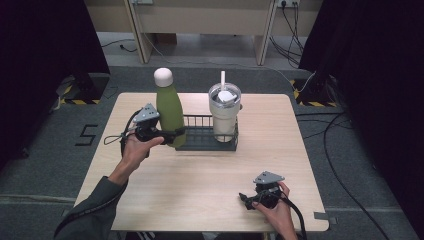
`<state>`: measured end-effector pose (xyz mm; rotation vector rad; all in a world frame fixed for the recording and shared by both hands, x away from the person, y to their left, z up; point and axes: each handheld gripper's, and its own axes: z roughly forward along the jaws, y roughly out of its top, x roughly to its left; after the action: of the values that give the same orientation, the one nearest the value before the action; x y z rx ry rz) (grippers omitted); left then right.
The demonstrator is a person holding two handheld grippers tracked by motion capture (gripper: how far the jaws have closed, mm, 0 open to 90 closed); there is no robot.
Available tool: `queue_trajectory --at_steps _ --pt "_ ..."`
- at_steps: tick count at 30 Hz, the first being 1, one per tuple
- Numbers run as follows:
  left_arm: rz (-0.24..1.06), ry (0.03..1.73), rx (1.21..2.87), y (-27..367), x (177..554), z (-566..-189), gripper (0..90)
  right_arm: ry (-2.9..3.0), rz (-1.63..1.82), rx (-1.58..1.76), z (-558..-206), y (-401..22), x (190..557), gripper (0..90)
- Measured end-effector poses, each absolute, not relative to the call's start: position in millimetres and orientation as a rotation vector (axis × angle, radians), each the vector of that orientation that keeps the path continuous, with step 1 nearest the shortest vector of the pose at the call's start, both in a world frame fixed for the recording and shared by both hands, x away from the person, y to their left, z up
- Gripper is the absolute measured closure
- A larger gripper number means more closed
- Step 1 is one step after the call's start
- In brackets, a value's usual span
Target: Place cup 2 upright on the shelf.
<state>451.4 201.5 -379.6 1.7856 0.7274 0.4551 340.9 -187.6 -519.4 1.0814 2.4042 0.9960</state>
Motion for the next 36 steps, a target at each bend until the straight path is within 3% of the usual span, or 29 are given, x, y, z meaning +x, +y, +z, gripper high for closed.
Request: queue_trajectory --at_steps 36 --pt "0.494 0.776 1.767 177 503 -378 20.7 2.405 0.995 1.079 -519 -188 341 6.3"
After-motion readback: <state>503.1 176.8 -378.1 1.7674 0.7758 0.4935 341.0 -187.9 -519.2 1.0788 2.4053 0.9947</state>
